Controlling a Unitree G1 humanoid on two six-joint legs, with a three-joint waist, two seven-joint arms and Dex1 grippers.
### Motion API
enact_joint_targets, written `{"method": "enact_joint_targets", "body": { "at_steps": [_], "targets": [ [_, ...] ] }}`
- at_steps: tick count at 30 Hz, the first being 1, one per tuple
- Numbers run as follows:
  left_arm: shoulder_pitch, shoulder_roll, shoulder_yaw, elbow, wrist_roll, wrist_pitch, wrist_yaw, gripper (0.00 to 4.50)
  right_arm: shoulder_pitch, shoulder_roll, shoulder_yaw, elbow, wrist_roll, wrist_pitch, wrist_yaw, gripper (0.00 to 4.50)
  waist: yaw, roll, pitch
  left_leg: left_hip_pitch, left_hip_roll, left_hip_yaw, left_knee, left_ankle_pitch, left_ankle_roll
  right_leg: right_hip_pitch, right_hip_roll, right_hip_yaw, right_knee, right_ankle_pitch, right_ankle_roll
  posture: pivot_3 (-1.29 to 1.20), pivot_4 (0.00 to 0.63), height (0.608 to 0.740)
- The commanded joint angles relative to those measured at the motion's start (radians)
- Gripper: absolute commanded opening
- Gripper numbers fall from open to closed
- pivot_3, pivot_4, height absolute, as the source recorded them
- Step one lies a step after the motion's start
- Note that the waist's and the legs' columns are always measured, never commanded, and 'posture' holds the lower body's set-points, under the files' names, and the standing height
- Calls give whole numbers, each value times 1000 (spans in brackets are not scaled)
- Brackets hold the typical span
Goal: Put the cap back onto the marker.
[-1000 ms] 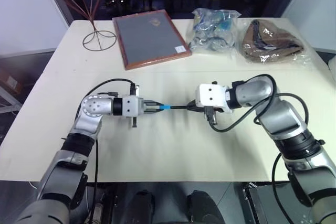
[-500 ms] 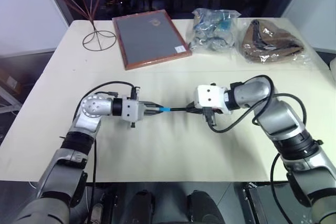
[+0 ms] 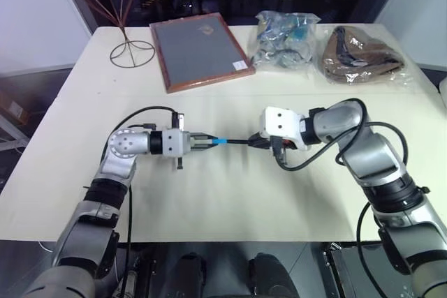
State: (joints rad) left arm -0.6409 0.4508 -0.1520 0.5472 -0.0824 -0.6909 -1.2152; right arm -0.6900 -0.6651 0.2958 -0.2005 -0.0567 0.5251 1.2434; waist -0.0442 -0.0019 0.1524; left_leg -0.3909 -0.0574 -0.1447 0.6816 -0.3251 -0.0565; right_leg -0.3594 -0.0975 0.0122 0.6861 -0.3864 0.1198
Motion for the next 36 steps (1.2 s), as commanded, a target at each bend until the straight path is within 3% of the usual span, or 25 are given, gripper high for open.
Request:
{"method": "enact_joint_targets", "body": {
  "at_steps": [1, 10, 23, 36],
  "targets": [
    [-50, -62, -37, -45, -13, -71, 30, 0, -30, 70, 53, -121, 85, -35, 28, 60, 0, 0, 0, 0, 0, 0, 0, 0, 0, 0, 0, 0, 0, 0, 0, 0, 150, 740],
    [-74, -62, -65, -2, -7, -177, -16, 0, -26, 69, 53, -121, 80, -45, 35, 60, 0, 0, 0, 0, 0, 0, 0, 0, 0, 0, 0, 0, 0, 0, 0, 0, 150, 740],
    [-81, -110, -30, -46, -54, 10, 1, 0, -20, 72, 48, -127, 74, -40, 34, 60, -1, 0, 0, 0, 0, 0, 0, 0, 0, 0, 0, 0, 0, 0, 0, 0, 150, 740],
    [-82, -105, -50, -41, -35, -53, -24, 0, -22, 70, 63, -135, 41, -81, 33, 60, 0, 0, 0, 0, 0, 0, 0, 0, 0, 0, 0, 0, 0, 0, 0, 0, 150, 740]
  ]
}}
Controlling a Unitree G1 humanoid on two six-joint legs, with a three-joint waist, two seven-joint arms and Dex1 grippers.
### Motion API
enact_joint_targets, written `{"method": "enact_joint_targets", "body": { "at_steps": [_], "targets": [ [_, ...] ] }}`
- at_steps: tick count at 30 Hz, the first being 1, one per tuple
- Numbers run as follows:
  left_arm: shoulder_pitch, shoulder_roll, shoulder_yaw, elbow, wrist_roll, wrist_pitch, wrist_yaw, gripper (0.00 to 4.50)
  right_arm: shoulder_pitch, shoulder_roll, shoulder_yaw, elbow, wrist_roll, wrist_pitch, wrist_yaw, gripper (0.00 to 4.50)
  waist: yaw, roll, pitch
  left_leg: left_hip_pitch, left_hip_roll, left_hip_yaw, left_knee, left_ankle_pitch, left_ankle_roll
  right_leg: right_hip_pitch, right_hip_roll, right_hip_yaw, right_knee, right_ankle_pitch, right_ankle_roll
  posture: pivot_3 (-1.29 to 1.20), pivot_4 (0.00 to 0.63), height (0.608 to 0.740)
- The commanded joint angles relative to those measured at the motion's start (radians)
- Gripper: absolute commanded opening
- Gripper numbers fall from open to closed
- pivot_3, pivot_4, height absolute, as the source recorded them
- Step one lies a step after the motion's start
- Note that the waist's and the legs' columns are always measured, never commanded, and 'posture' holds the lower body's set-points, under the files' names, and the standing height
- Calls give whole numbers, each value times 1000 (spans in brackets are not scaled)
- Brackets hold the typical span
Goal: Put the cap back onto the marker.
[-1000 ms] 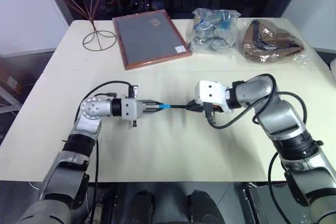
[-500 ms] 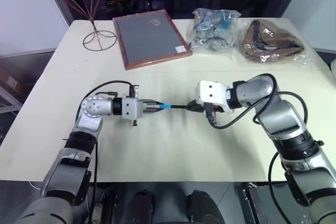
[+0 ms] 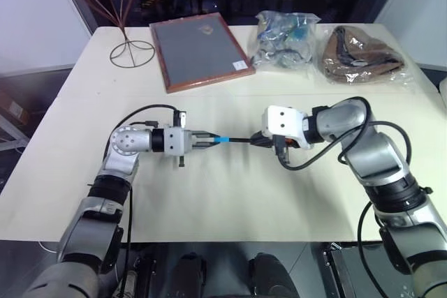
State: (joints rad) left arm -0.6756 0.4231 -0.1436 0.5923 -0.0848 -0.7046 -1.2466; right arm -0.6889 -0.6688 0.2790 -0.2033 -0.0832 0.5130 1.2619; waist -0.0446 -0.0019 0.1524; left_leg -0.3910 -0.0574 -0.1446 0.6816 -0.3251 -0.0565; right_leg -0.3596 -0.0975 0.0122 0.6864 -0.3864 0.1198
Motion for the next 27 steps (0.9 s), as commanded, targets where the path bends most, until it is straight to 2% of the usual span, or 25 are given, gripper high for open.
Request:
{"method": "enact_joint_targets", "body": {
  "at_steps": [1, 20, 27],
  "targets": [
    [-47, -78, -59, -88, -33, -39, 6, 0, -24, 75, 81, -134, 64, -73, 14, 60, 0, 0, 0, 0, 0, 0, 0, 0, 0, 0, 0, 0, 0, 0, 0, 0, 150, 740],
    [-51, -84, -77, -95, -31, -45, -29, 0, -65, 138, 123, -130, 17, -109, 14, 60, 0, 0, 0, 0, 0, 0, 0, 0, 0, 0, 0, 0, 0, 0, 0, 0, 150, 740],
    [-35, -71, -62, -103, -33, -35, -22, 0, -52, 116, 99, -117, 7, -120, 19, 60, 0, 0, 0, 0, 0, 0, 0, 0, 0, 0, 0, 0, 0, 0, 0, 0, 150, 740]
  ]
}}
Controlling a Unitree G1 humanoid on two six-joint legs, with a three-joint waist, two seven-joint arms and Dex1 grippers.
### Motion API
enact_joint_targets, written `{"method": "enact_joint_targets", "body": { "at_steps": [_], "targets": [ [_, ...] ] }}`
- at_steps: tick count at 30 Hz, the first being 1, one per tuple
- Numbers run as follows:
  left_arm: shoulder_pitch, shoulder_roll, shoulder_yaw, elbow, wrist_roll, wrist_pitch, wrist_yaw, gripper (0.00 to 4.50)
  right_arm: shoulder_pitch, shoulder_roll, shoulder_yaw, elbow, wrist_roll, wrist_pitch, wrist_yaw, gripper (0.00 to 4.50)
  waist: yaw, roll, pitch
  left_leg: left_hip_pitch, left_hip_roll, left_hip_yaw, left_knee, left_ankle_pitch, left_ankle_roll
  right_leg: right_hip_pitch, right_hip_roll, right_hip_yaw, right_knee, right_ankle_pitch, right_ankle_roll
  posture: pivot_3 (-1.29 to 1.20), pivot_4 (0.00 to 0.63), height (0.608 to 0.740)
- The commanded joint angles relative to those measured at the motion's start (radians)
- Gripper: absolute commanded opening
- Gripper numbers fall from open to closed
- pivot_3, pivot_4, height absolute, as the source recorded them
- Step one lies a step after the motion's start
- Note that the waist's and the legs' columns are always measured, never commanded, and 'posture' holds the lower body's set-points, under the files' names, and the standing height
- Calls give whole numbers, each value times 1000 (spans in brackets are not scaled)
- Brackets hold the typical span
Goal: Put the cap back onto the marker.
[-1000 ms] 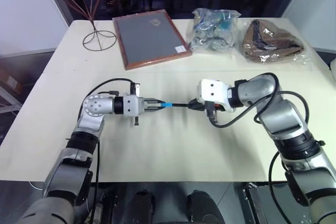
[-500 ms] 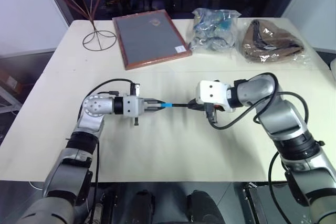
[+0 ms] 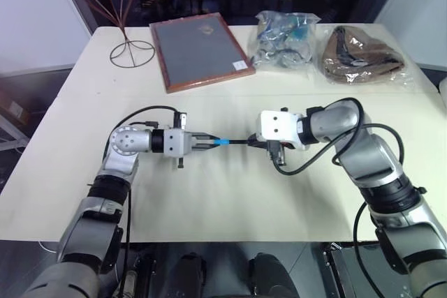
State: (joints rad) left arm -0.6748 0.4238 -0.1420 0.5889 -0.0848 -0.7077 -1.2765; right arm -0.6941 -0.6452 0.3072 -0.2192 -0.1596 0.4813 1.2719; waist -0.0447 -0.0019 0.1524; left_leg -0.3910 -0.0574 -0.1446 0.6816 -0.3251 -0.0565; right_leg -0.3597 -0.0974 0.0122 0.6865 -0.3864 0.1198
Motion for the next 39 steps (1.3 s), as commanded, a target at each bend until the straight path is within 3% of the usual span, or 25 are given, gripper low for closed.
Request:
{"method": "enact_joint_targets", "body": {
  "at_steps": [1, 15, 19, 24, 33, 36, 39],
  "targets": [
    [-31, -67, -59, -102, -32, -31, 12, 0, -41, 83, 62, -98, 82, -92, 10, 60, 0, 0, 0, 0, 0, 0, 0, 0, 0, 0, 0, 0, 0, 0, 0, 0, 150, 740],
    [15, -31, -42, -143, -24, 30, 46, 0, 10, 7, -2, -72, 89, -125, 16, 60, 0, 0, 0, 0, 0, 0, 0, 0, 0, 0, 0, 0, 0, 0, 0, 0, 150, 740],
    [20, -26, -44, -152, -20, 41, 55, 1780, 8, 4, -2, -68, 95, -127, 13, 0, 1, 0, 0, 0, 0, 0, 0, 0, 0, 1, 0, 0, 0, 0, 0, 0, 150, 740],
    [39, 8, -47, -167, -26, 41, 62, 4429, -5, -21, -11, -43, 109, -131, -1, 0, -1, 0, 0, 0, 0, 0, 0, 0, 0, 0, 0, 0, 0, 0, 0, 0, 150, 740],
    [112, 94, -4, -281, -66, 155, 118, 4479, 21, -121, -87, 30, 131, -151, -42, 0, 1, 0, 0, 0, 0, 0, 0, 0, 0, 0, 0, 0, -1, 0, 0, 0, 150, 740],
    [139, 106, 28, -339, -98, 269, 167, 4479, 47, -144, -119, 31, 147, -131, -66, 0, 1, 0, 0, 0, 0, 0, 0, 0, 0, 0, 0, 0, 0, 0, 0, 0, 150, 740],
    [165, 100, 77, -400, -139, 425, 254, 4479, 96, -126, -194, -13, 176, 9, -155, 0, 1, 0, 0, 0, 0, 0, 0, 0, 0, 0, 0, 0, 0, 0, 0, 0, 150, 740]
  ]
}}
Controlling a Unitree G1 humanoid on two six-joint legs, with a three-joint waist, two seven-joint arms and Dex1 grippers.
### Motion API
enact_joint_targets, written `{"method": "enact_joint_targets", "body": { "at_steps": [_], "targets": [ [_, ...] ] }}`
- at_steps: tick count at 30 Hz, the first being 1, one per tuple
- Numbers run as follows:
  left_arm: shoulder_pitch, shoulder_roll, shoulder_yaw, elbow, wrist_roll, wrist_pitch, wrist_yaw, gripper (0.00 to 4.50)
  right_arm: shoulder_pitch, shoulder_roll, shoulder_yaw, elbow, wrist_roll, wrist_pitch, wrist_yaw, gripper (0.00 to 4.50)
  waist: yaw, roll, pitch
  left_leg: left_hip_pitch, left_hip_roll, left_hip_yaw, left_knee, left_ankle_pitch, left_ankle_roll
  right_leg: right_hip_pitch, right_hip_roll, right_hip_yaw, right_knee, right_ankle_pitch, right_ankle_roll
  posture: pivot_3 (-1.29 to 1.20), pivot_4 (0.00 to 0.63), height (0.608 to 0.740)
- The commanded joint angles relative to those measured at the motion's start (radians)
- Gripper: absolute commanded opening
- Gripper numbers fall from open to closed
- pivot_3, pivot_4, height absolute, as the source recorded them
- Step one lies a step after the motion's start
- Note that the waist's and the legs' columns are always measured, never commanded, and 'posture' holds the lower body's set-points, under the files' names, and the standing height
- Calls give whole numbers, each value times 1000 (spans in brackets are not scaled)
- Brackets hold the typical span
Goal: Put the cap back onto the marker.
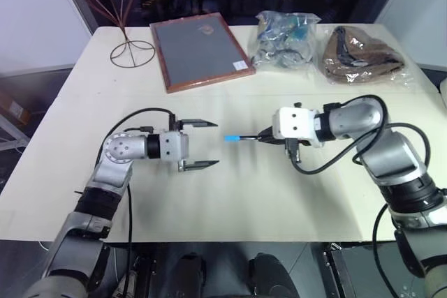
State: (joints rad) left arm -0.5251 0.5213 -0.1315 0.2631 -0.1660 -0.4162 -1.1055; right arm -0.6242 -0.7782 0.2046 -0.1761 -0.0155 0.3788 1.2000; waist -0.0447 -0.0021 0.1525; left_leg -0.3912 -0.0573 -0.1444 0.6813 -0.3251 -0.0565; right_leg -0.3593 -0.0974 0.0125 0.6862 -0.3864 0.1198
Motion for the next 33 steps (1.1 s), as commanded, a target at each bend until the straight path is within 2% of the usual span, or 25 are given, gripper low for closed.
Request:
{"method": "enact_joint_targets", "body": {
  "at_steps": [1, 5, 12, 20, 32, 33],
  "targets": [
    [22, -2, 78, -93, -70, 182, 108, 4479, 38, 12, -108, -68, 36, 149, -110, 0, 0, 0, 0, 0, 0, 0, 0, 0, 0, 0, 0, 0, 1, 0, 0, 0, 150, 740],
    [57, -22, 119, -200, -108, 406, 230, 4479, 78, 74, -216, -130, 33, 424, -302, 0, 1, 0, 0, 0, 0, 1, 0, 0, 0, 0, 0, 0, 4, 0, 0, 0, 150, 740],
    [134, -17, 133, -339, -137, 618, 305, 4479, 248, 98, -367, -253, 38, 680, -483, 0, 5, 0, 0, 0, -1, 2, 0, 0, 0, 1, 0, 1, 4, 0, 0, 0, 150, 740],
    [183, -50, 174, -445, -209, 838, 419, 4479, 393, 101, -524, -219, 28, 735, -643, 0, 4, 0, 0, 0, -1, 2, 0, 0, 0, 1, 0, 3, 2, 0, 0, 0, 150, 740],
    [188, -29, 149, -512, -237, 956, 410, 4479, 442, 118, -526, -175, 93, 693, -694, 0, 6, 0, 0, 0, 0, 5, 0, 0, 0, 2, 1, 3, 0, 0, 0, 0, 150, 740],
    [187, -26, 146, -515, -238, 963, 404, 4499, 444, 113, -523, -165, 94, 685, -694, 462, 6, 0, 0, 0, 0, 5, 0, 0, 0, 2, 0, 3, 0, 0, 0, 0, 150, 740]
  ]
}}
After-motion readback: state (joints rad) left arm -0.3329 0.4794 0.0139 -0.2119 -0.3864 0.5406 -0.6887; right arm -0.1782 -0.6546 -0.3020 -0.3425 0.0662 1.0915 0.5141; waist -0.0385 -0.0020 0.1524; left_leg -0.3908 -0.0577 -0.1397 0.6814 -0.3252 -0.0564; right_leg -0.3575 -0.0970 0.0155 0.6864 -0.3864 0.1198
